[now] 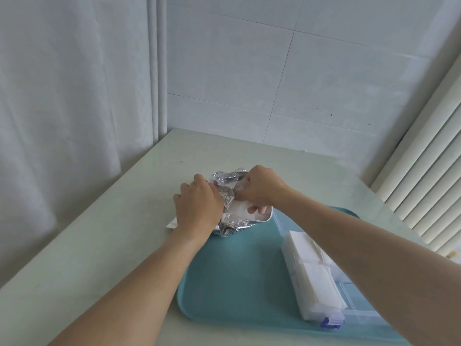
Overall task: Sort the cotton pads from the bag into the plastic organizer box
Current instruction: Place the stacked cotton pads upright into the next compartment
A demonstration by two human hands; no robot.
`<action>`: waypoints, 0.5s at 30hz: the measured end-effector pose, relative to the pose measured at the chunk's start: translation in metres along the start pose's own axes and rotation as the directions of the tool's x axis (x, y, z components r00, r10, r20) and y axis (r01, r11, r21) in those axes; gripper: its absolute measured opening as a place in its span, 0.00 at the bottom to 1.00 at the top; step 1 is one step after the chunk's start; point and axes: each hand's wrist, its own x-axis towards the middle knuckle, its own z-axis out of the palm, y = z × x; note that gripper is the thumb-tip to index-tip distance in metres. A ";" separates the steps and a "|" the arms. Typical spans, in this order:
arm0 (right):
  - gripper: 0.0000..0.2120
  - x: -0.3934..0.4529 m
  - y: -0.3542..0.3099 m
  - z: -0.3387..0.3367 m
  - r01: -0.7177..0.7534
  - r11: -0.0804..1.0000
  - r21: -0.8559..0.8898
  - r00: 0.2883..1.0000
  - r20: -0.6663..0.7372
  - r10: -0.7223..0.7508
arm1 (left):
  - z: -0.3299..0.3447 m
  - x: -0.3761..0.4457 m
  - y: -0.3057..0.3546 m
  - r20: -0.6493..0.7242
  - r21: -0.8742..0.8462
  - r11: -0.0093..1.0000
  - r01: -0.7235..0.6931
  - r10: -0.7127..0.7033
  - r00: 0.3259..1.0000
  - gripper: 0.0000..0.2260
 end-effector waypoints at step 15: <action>0.06 -0.022 0.040 -0.038 -0.145 0.861 0.487 0.988 0.028 0.151 | -0.008 0.002 0.004 -0.093 -0.204 0.976 -0.082 0.064 0.994 0.09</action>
